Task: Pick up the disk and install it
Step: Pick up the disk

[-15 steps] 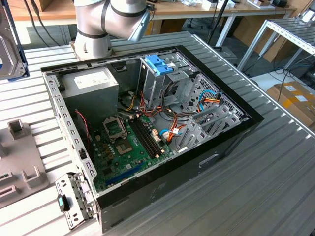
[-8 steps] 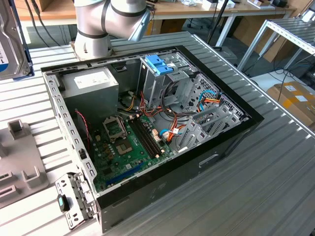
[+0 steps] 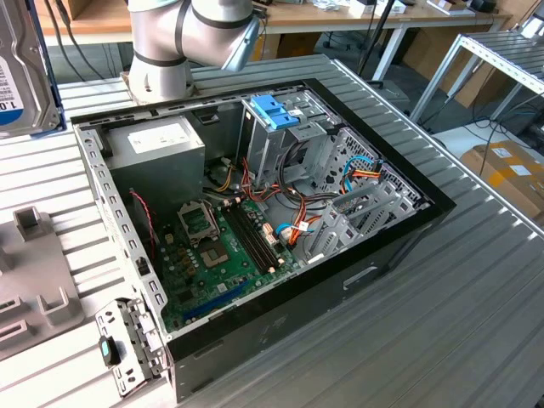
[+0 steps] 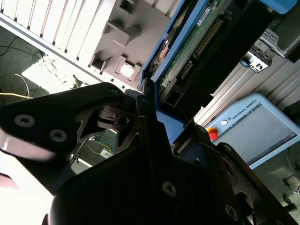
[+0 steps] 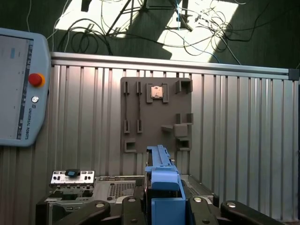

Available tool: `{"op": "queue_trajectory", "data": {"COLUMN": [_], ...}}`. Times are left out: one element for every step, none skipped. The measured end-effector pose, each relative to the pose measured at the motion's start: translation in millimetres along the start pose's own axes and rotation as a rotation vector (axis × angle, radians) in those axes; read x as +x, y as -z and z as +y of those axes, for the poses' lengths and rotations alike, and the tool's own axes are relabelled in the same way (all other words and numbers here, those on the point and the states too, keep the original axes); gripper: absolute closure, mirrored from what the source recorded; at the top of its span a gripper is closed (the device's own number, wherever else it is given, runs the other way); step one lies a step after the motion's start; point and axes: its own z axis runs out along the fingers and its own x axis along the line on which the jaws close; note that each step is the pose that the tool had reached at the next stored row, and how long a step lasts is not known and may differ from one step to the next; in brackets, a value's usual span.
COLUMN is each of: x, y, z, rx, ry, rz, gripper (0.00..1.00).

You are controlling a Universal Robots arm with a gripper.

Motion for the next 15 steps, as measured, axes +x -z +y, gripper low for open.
{"op": "queue_trajectory", "data": {"x": [0.0,0.0,0.1,0.1,0.1,0.1,0.2,0.2,0.2,0.2,0.3,0.3,0.3,0.3,0.3], "y": [0.0,0.1,0.0,0.0,0.0,0.0,0.0,0.1,0.0,0.1,0.0,0.1,0.1,0.1,0.1], "z": [-0.7,-1.5,-2.0,-2.9,-3.5,-4.4,-5.0,-5.9,-6.5,-7.3,-7.9,-8.6,-9.2,-10.2,-10.8], "rx": [0.0000,0.0000,0.0001,0.0001,0.0001,0.0000,0.0000,0.0000,0.0001,0.0000,0.0000,0.0000,0.0000,0.0000,0.0000], "ry": [0.000,0.000,0.000,0.000,0.000,0.000,0.000,0.000,0.000,0.000,0.000,0.000,0.000,0.000,0.000], "rz": [0.0000,0.0001,-0.0001,0.0000,0.0000,0.0000,0.0000,0.0000,0.0000,0.0000,0.0000,0.0000,0.0000,0.0000,0.0000], "gripper": [0.63,0.63,0.63,0.63,0.63,0.63,0.63,0.63,0.63,0.63,0.63,0.63,0.63,0.63,0.63]}}
